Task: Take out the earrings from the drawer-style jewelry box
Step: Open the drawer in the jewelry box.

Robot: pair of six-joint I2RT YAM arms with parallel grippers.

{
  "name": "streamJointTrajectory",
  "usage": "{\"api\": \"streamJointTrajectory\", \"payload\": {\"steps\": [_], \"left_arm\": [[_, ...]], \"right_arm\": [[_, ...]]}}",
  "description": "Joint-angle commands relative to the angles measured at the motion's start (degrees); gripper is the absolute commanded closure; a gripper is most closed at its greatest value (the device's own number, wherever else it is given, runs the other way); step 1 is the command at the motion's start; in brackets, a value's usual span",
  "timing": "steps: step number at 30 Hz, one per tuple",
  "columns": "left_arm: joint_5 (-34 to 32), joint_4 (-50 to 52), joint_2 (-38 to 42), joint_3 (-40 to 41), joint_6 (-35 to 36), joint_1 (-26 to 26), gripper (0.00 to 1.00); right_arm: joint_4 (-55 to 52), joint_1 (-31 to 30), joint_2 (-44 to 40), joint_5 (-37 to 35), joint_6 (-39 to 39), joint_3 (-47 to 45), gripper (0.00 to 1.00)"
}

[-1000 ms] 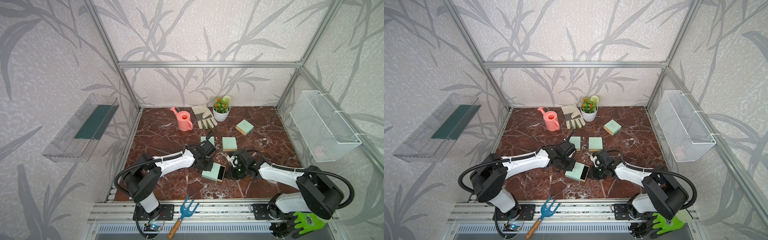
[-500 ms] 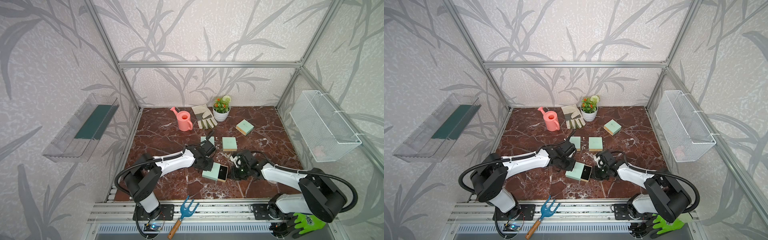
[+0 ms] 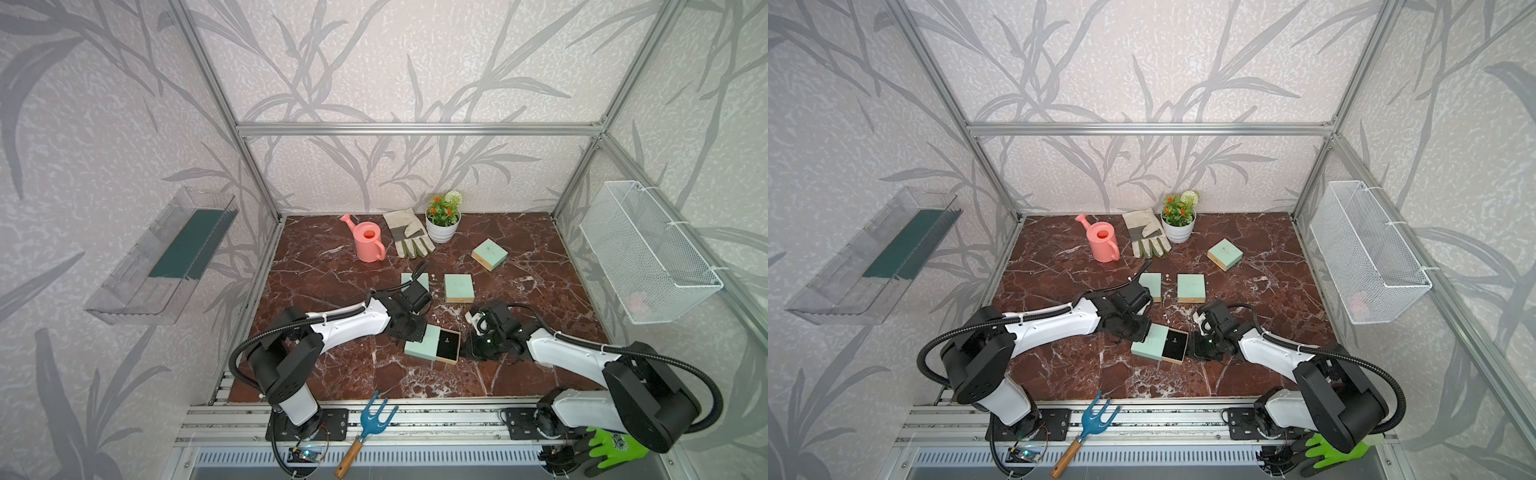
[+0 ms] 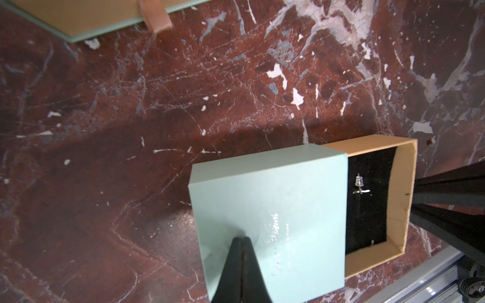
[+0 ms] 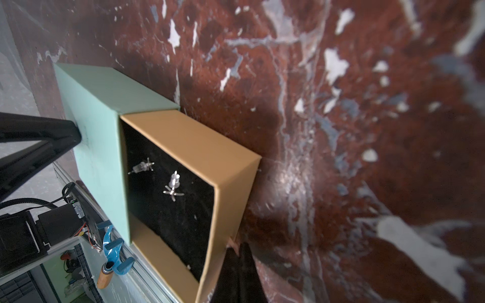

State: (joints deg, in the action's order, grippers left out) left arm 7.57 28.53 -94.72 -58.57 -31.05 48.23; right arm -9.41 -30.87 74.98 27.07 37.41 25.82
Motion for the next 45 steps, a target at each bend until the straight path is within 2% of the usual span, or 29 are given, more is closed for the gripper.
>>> {"api": "streamJointTrajectory", "payload": {"steps": [1,15,19,26,30,33,35,37,40,43,45], "left_arm": [[-1.5,2.6,-1.2,-0.3,0.4,-0.5,1.00],[-1.3,2.5,-1.4,-0.3,0.4,-0.5,1.00],[-1.3,2.4,-1.3,-0.2,0.3,-0.5,1.00],[-0.6,2.2,-1.6,-0.7,0.4,-0.5,1.00],[-0.4,2.1,-1.7,-0.8,0.4,-0.5,1.00],[-0.5,2.2,-1.7,-0.6,0.4,-0.5,1.00],[-0.9,2.3,-1.6,-0.6,0.3,-0.6,1.00],[-1.1,2.3,-1.5,-0.7,0.4,-0.6,1.00],[-1.9,2.7,-1.7,-1.1,0.2,-0.9,1.00],[-2.7,3.1,-1.8,-1.5,-0.1,-1.4,1.00],[-2.5,3.0,-1.5,-1.6,-0.2,-1.8,1.00]], "right_arm": [[-2.2,0.7,-1.3,-1.9,0.1,-1.5,1.00],[-3.2,1.9,-2.8,-3.7,0.4,-2.2,1.00],[-6.6,2.9,-3.5,-5.3,-0.4,-1.2,1.00],[-3.0,3.4,-1.8,-1.6,-0.4,-1.8,1.00],[-1.3,3.4,-1.1,-0.3,-0.3,-2.3,0.93],[-2.5,3.4,-2.1,-1.8,-0.3,-2.1,0.92],[-3.2,3.5,-2.9,-2.4,-0.4,-2.0,0.87],[-4.3,3.4,-3.6,-2.6,-0.4,-1.7,0.86],[-6.4,3.5,-3.8,-4.0,-3.3,-0.9,0.86],[-7.6,3.5,-3.4,-2.9,-4.4,0.0,0.77],[-9.0,3.5,-3.9,-3.3,-4.9,0.6,0.77]]}}
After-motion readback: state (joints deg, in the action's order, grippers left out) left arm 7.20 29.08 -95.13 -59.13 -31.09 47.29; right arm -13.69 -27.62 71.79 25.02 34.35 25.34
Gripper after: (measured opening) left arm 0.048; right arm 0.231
